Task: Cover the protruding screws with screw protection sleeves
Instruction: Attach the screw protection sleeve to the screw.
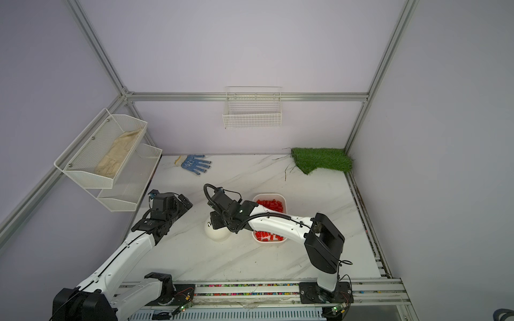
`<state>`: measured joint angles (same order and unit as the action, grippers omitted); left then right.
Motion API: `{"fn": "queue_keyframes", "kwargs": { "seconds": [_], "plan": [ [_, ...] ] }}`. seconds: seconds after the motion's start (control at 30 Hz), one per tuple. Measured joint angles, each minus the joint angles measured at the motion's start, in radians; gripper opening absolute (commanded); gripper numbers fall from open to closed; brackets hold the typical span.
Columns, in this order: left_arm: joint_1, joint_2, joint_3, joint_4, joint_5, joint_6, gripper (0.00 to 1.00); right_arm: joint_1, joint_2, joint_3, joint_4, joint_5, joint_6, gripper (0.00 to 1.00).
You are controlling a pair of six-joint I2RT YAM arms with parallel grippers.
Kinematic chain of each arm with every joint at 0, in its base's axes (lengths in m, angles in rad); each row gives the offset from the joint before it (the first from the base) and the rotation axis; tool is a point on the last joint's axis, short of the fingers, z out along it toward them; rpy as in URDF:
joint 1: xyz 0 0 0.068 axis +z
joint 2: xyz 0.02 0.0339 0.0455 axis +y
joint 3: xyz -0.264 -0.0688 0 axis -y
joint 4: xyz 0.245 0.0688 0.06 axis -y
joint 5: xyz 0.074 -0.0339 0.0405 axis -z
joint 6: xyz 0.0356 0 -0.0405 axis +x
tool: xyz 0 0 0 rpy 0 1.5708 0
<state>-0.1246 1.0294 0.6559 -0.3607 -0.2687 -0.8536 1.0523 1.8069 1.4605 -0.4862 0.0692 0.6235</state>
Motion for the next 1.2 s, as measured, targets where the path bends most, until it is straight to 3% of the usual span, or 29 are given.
{"fn": "queue_keyframes", "kwargs": {
  "seconds": [1.2],
  "plan": [
    [0.000, -0.013, 0.000, 0.000, 0.000, 0.000, 1.00, 0.014, -0.034, -0.007, -0.001, 0.005, 0.003, 0.14]
  ]
}}
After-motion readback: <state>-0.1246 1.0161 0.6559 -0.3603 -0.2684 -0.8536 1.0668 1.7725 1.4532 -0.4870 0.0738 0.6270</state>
